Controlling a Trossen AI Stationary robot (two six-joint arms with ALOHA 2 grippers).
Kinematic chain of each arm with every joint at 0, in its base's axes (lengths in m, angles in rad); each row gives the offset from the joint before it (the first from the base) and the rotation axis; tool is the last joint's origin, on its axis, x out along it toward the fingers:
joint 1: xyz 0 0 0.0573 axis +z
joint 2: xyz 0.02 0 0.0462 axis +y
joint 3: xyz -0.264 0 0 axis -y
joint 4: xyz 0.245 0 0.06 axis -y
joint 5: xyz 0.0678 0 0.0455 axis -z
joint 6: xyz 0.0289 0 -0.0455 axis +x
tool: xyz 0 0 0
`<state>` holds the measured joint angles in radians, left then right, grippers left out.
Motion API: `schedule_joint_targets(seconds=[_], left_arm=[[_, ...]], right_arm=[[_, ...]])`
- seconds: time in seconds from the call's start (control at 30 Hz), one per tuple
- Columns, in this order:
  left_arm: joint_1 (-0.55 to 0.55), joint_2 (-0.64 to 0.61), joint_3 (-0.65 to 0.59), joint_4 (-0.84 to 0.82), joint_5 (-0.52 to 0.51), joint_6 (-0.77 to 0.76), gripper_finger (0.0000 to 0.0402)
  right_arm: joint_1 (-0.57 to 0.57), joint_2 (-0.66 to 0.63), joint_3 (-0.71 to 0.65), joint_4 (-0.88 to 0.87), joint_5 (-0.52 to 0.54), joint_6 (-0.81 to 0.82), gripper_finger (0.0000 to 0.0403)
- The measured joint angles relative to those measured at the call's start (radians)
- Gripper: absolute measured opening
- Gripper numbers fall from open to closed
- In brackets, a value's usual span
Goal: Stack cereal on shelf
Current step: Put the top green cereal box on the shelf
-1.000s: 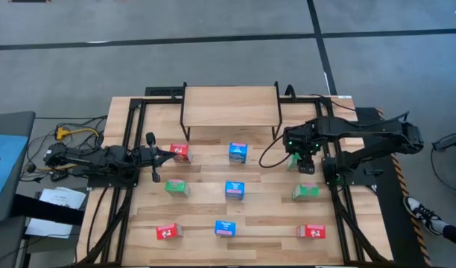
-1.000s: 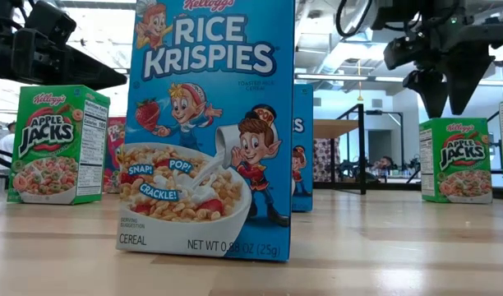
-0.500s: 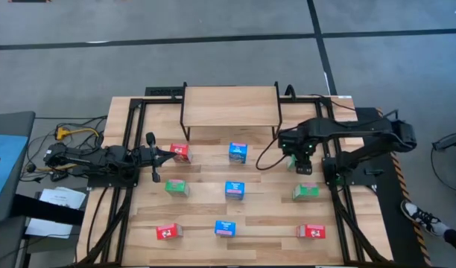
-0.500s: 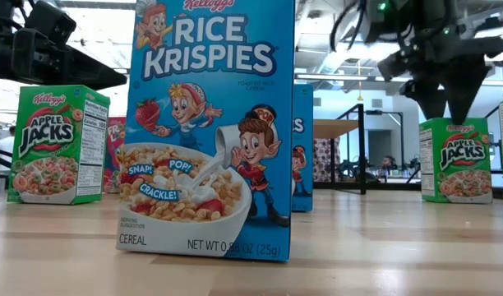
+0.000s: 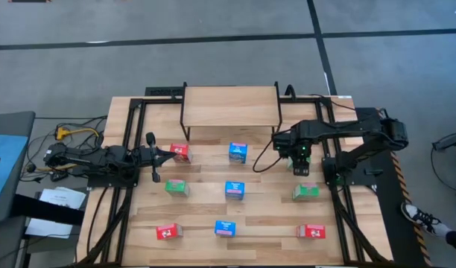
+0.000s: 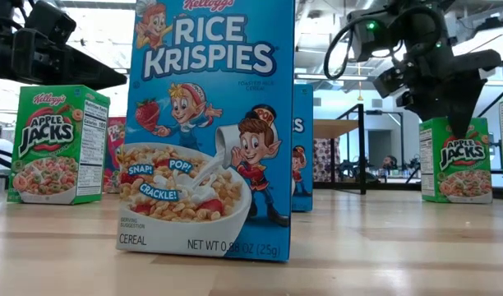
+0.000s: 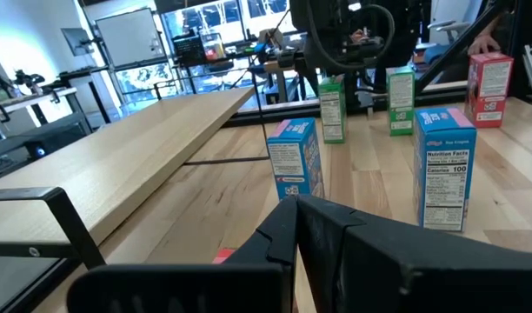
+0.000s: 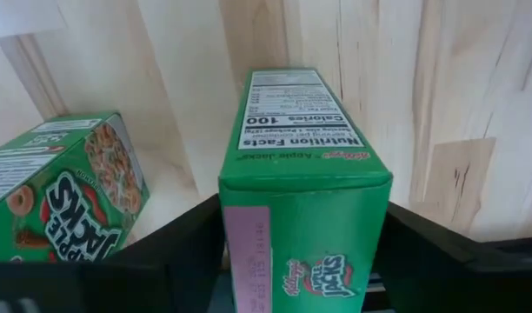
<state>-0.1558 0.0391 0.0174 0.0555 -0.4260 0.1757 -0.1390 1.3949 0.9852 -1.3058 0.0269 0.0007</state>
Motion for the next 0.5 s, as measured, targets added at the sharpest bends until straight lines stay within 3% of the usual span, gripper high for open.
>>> schedule_joint_targets(seconds=[0.37,0.5], left_arm=[[0.000,0.000,0.000,0.000,0.000,0.000,0.0000],[0.000,0.000,0.000,0.000,0.000,0.000,0.0000]], right_arm=[[0.000,0.000,0.000,-0.040,-0.002,0.025,0.0138],[0.000,0.000,0.000,-0.066,-0.002,0.049,0.0109]])
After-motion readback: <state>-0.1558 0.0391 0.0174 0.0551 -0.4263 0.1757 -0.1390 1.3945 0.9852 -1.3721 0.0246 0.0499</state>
